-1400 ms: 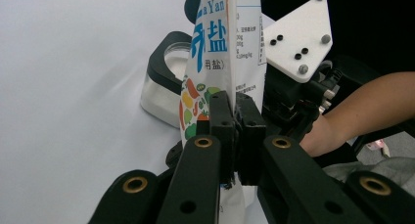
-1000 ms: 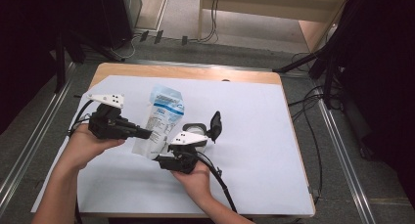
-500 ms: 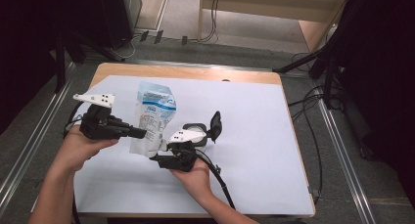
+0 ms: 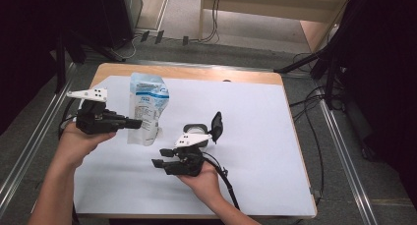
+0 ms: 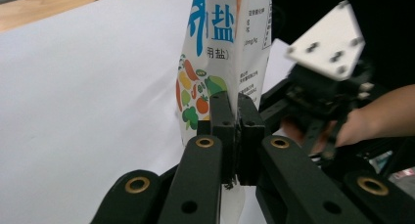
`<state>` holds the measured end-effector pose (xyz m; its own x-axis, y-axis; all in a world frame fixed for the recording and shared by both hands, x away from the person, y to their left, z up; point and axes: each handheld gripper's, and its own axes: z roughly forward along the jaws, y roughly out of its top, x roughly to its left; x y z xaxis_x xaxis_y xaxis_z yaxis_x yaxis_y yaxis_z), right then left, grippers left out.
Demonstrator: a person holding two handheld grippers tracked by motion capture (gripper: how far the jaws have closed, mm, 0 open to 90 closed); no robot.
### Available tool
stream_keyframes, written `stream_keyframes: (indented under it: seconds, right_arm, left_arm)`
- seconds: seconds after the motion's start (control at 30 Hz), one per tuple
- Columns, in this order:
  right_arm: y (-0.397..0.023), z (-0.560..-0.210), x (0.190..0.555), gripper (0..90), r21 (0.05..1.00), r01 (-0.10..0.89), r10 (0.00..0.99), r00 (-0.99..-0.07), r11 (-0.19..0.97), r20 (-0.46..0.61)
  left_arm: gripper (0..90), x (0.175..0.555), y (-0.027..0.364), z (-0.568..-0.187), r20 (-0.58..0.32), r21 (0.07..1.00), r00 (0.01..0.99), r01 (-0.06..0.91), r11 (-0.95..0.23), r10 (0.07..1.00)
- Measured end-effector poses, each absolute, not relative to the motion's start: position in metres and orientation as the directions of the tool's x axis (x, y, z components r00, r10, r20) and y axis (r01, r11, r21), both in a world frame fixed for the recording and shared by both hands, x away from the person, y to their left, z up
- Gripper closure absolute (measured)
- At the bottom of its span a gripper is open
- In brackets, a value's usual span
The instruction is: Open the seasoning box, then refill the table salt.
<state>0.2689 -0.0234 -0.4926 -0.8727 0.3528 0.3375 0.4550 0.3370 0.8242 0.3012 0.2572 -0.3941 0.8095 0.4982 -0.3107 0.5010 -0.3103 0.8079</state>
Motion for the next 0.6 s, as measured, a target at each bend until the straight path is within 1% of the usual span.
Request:
stream_keyframes:
  seconds: [0.13,0.23,0.37,0.6]
  right_arm:
    - [-0.038,-0.491,0.267,55.1,0.822,0.454,0.35,-0.874,0.344,0.336]
    - [-0.048,-0.491,0.267,55.3,0.816,0.461,0.356,-0.871,0.349,0.34]
    - [-0.062,-0.49,0.267,55.3,0.813,0.467,0.363,-0.866,0.348,0.343]
    - [-0.082,-0.493,0.267,53.7,0.796,0.487,0.401,-0.851,0.36,0.34]
  left_arm:
    - [90.0,0.31,0.256,-0.403,-0.32,0.796,0.794,0.522,-0.308,0.517]
    - [90.0,0.313,0.255,-0.407,-0.306,0.789,0.79,0.523,-0.322,0.532]
    - [90.0,0.32,0.253,-0.412,-0.318,0.794,0.779,0.53,-0.297,0.541]
    - [90.0,0.334,0.25,-0.423,-0.312,0.789,0.755,0.544,-0.285,0.577]
